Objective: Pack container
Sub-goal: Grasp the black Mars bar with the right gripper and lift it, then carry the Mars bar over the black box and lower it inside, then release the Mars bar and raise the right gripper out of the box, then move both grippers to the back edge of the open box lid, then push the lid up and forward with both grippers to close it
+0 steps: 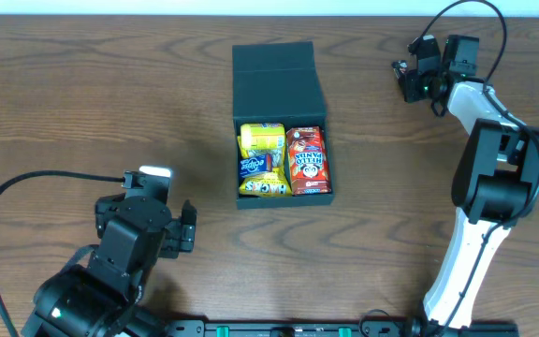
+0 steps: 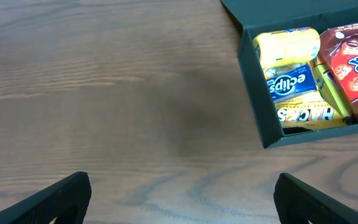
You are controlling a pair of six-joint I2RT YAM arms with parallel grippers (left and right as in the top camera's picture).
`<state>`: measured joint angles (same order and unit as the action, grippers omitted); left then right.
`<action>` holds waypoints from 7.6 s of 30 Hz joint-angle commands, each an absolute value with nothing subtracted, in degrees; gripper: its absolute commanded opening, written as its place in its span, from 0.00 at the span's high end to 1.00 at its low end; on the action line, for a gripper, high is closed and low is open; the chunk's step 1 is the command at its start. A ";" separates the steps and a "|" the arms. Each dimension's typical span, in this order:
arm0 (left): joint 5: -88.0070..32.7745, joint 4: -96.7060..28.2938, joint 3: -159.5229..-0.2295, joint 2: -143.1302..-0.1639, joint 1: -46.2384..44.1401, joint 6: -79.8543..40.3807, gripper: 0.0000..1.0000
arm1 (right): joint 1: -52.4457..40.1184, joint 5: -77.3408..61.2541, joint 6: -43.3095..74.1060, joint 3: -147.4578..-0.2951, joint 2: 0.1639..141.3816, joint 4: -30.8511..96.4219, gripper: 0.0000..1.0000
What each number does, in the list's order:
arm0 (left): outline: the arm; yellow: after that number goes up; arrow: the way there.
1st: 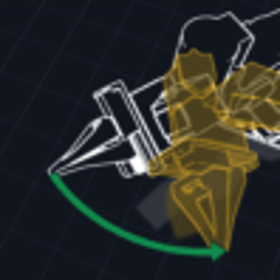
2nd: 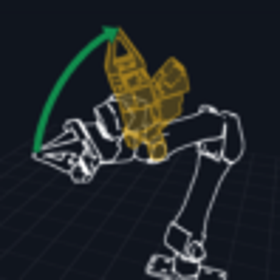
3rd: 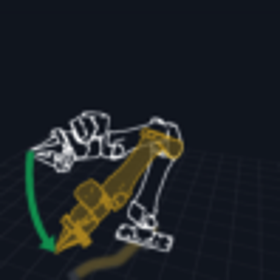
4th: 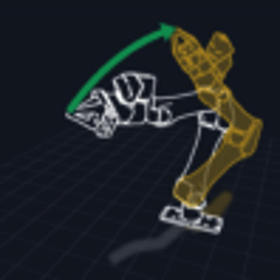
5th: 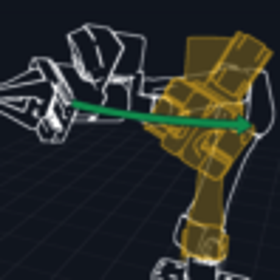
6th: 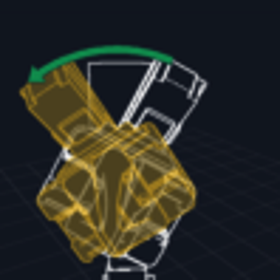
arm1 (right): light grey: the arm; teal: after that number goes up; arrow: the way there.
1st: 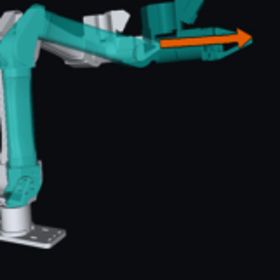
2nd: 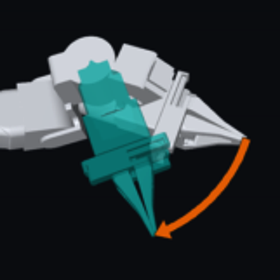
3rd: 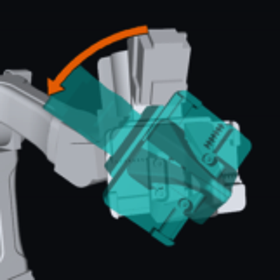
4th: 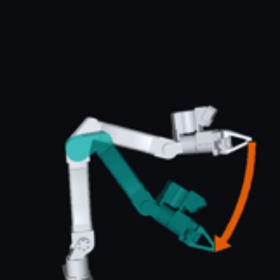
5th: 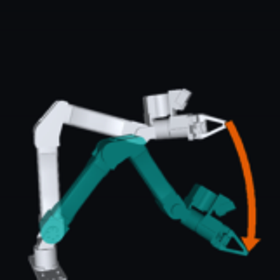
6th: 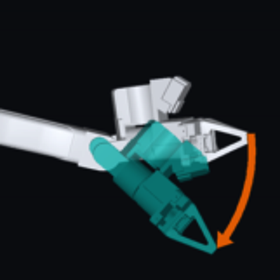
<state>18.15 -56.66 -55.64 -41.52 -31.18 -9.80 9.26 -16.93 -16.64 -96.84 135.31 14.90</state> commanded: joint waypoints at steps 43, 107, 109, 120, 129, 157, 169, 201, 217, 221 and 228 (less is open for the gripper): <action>18.17 -56.82 -56.51 -41.50 -31.05 -9.43 0.05 | -27.81 -24.01 -24.69 -97.41 107.26 60.95 0.97; 19.84 -59.86 -56.51 -41.50 -31.05 -7.27 0.05 | -17.85 -14.83 -9.80 -105.36 110.74 61.78 0.99; 19.81 -59.81 -56.51 -41.50 -31.05 -7.27 0.05 | -15.31 -14.85 -8.12 -104.40 110.74 59.81 0.98; 16.84 -54.28 -56.51 -41.56 -31.05 -7.29 0.05 | -7.44 -19.97 -5.06 -91.88 111.00 42.68 0.98; 15.22 -36.21 -56.51 -50.70 -29.56 -7.55 0.05 | -6.07 -20.01 2.74 -88.16 114.43 29.80 0.99; -40.16 -11.29 -86.65 -117.73 0.38 -30.28 0.94 | -4.08 -34.06 19.64 -88.16 124.46 17.74 0.98; -43.13 -27.27 -102.39 -134.08 -0.67 -33.36 0.94 | -5.34 -35.94 27.29 -88.42 130.15 13.76 0.99; -57.58 -27.18 -106.65 -135.20 -3.36 -25.69 0.94 | -4.82 -61.06 28.01 -88.53 131.44 -5.39 0.98; -63.35 -31.66 -111.66 -129.97 -3.33 -11.90 0.95 | -4.89 -79.61 28.29 -88.53 131.44 -12.36 0.99; -62.37 -34.96 -111.66 -127.07 -3.33 -6.70 0.94 | -4.69 -79.85 28.27 -88.51 131.44 -12.34 0.98; -58.02 -41.32 -111.66 -122.52 -3.36 2.63 0.94 | -3.97 -80.25 28.25 -88.51 131.44 -11.68 0.98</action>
<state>-59.96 -40.14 -110.69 -124.20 -3.22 -3.66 -4.08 -78.22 28.27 -88.33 131.24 -11.88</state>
